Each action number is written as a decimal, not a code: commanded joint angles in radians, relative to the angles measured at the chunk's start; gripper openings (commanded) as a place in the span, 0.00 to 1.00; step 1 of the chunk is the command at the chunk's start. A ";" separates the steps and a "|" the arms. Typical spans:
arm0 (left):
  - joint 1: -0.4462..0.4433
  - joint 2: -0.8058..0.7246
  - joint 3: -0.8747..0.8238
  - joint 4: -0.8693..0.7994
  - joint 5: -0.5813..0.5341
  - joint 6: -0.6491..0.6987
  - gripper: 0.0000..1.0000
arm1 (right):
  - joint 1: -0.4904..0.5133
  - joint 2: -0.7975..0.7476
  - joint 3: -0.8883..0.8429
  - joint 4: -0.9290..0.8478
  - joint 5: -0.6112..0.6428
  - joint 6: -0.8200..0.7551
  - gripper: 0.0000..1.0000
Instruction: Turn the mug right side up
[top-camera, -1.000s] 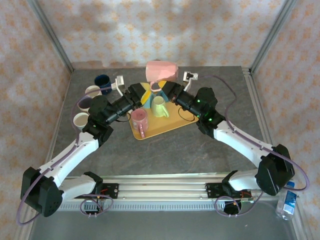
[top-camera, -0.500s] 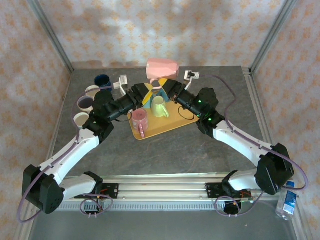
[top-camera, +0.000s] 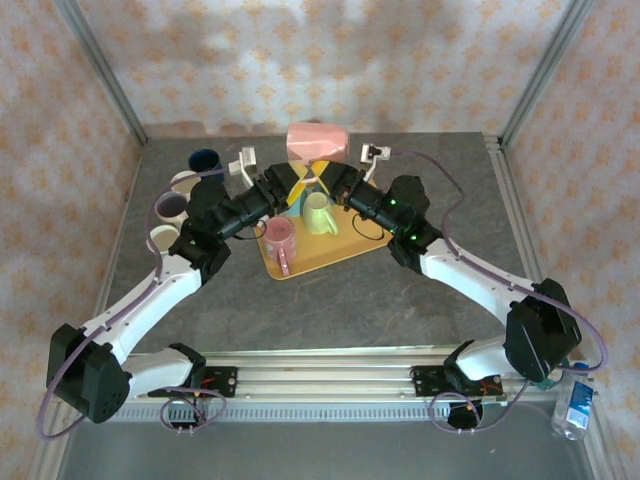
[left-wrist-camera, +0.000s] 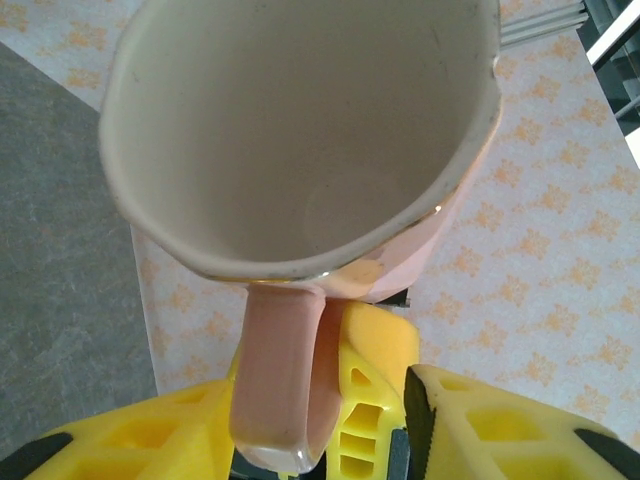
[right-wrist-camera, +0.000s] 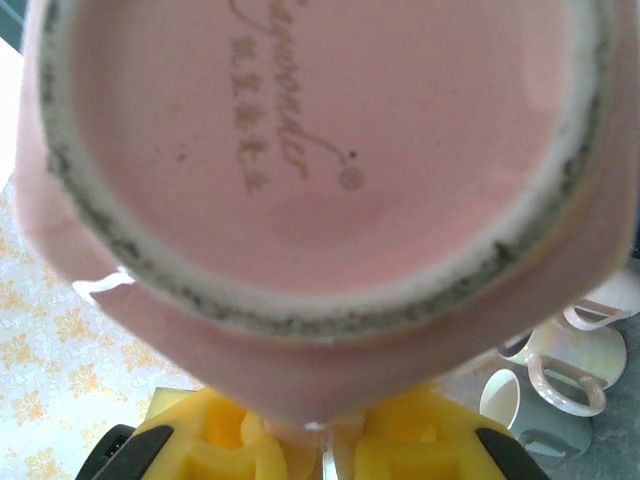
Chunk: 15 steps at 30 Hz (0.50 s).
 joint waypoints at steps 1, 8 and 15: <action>-0.008 0.009 0.039 0.079 -0.010 -0.009 0.44 | 0.012 -0.023 0.018 0.184 -0.023 0.009 0.00; -0.007 0.032 0.033 0.121 -0.024 -0.026 0.38 | 0.023 -0.007 0.011 0.247 -0.023 0.047 0.00; -0.001 0.017 0.027 0.133 -0.078 -0.001 0.37 | 0.028 0.001 -0.001 0.274 -0.024 0.064 0.00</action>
